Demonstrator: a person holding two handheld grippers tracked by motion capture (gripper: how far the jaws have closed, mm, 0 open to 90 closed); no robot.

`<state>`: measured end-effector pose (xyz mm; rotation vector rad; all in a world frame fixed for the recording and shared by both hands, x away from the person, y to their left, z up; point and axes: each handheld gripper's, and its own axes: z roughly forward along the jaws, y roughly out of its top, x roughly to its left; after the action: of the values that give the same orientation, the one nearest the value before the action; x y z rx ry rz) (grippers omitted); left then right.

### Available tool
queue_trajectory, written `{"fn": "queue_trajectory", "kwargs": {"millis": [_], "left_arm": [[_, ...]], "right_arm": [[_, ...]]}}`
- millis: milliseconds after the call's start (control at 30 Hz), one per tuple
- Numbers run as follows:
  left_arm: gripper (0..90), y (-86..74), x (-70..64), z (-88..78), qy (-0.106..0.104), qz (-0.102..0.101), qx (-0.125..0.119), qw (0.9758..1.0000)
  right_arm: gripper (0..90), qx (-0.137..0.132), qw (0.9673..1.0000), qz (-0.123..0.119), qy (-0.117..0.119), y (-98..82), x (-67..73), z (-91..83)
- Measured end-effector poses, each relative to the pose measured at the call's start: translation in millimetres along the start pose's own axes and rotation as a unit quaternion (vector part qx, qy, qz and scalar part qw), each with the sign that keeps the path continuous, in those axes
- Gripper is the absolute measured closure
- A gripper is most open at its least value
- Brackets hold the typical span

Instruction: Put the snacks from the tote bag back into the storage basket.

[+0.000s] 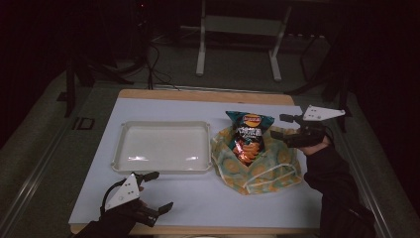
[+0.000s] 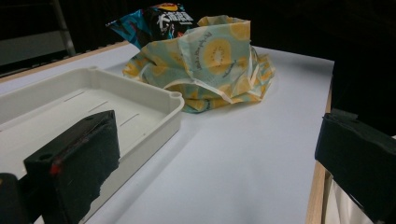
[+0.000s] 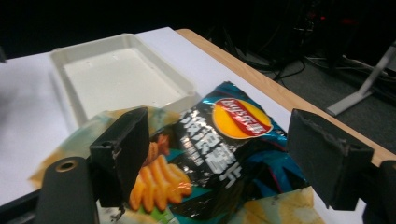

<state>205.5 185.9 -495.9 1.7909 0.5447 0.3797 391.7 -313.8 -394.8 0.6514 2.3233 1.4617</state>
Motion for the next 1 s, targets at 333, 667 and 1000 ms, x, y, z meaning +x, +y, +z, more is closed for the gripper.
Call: {"fn": "queue_trajectory", "kwargs": {"millis": [333,667,1000], "left_arm": [[0.4,-0.4,0.0,0.1,-0.002,0.003,0.003,1.0000],[0.5,-0.8,-0.2,1.2,-0.002,0.005,0.007,1.0000],[0.4,-1.2,0.1,1.9,-0.002,0.005,0.012,0.9999]], "right_arm": [[28.8,0.012,0.9997,0.021,-0.002,-2.9,-19.6,21.1],[31.1,0.008,0.9988,0.043,-0.020,-15.5,-40.0,29.7],[31.4,0.034,0.9969,0.060,-0.039,-27.3,-59.8,42.5]]}}
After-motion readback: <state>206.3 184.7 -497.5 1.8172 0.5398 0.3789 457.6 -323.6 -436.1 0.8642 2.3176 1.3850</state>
